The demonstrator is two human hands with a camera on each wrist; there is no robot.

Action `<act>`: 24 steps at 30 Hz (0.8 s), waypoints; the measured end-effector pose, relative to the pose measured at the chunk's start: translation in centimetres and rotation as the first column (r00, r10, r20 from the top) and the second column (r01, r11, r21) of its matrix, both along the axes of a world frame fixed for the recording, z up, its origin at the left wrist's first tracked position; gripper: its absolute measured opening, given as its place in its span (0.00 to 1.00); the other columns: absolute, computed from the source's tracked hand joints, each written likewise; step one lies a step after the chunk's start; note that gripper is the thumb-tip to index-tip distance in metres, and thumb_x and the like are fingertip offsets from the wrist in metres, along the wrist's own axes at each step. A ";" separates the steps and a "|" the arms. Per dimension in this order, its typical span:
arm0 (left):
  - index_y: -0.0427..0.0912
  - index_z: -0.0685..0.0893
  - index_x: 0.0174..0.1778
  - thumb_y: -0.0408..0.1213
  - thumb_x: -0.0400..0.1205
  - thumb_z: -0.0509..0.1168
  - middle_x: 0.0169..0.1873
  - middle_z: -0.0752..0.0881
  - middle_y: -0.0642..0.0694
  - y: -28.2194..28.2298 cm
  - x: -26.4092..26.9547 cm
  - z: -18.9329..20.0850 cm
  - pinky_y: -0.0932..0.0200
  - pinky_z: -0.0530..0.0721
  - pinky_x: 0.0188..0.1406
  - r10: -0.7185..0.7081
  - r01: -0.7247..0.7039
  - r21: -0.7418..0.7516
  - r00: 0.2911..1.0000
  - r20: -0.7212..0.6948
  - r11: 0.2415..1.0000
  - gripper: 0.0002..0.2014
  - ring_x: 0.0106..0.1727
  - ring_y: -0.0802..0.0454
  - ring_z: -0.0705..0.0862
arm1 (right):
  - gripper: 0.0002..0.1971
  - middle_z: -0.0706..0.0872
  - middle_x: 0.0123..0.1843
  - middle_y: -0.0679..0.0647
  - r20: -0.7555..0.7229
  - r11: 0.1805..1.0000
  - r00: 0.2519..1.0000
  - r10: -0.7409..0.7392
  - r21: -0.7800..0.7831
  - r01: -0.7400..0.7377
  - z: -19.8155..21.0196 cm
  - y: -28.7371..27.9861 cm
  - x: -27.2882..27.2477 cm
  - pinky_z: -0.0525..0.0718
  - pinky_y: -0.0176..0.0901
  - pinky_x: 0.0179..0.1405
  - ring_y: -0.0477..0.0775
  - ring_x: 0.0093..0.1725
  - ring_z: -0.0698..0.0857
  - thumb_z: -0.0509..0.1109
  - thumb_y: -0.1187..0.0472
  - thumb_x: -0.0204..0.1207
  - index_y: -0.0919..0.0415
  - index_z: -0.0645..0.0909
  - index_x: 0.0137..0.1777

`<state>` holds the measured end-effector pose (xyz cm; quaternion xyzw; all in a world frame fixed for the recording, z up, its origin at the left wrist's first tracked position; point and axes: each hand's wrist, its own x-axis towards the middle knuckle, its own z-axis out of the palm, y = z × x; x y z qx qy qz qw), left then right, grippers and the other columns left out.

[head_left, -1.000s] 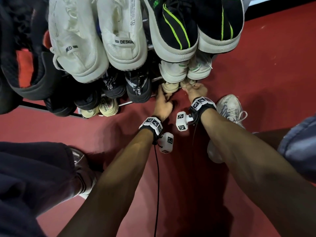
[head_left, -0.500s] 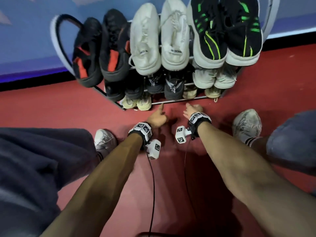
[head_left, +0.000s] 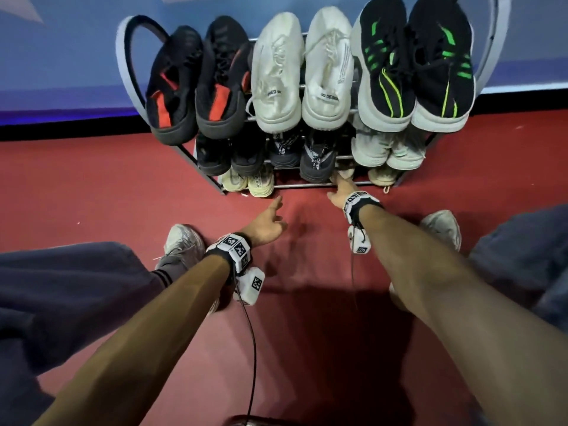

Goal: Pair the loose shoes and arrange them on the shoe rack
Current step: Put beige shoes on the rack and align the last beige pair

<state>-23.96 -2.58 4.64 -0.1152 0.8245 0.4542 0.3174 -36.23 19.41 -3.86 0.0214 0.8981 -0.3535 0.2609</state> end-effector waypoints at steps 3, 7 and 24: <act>0.48 0.44 0.89 0.28 0.85 0.61 0.87 0.58 0.47 -0.1 0.1 -0.6 0.59 0.81 0.58 -0.013 0.013 0.001 1.000 0.015 1.000 0.41 0.79 0.46 0.72 | 0.33 0.86 0.62 0.63 0.016 0.988 0.996 -0.091 -0.124 0.092 -1.8 -1.6 -0.9 0.89 0.61 0.55 0.68 0.55 0.90 0.68 0.62 0.77 0.49 0.61 0.80; 0.46 0.45 0.89 0.30 0.83 0.65 0.87 0.58 0.47 -0.5 -0.6 -1.3 0.57 0.80 0.62 0.007 -0.005 -0.030 0.997 0.072 1.000 0.44 0.77 0.46 0.74 | 0.31 0.83 0.63 0.56 0.160 0.947 0.962 -0.222 -0.200 0.252 -1.8 -3.2 -0.6 0.89 0.51 0.46 0.59 0.57 0.87 0.72 0.61 0.79 0.54 0.62 0.79; 0.45 0.53 0.88 0.35 0.81 0.65 0.74 0.77 0.35 -1.3 -3.7 -2.8 0.53 0.83 0.57 0.097 -0.094 -0.152 0.995 0.013 0.984 0.40 0.60 0.38 0.85 | 0.07 0.90 0.43 0.55 0.100 0.894 0.895 -0.435 -0.073 0.442 -8.0 -2.5 -2.7 0.90 0.61 0.49 0.64 0.45 0.91 0.67 0.50 0.63 0.45 0.76 0.42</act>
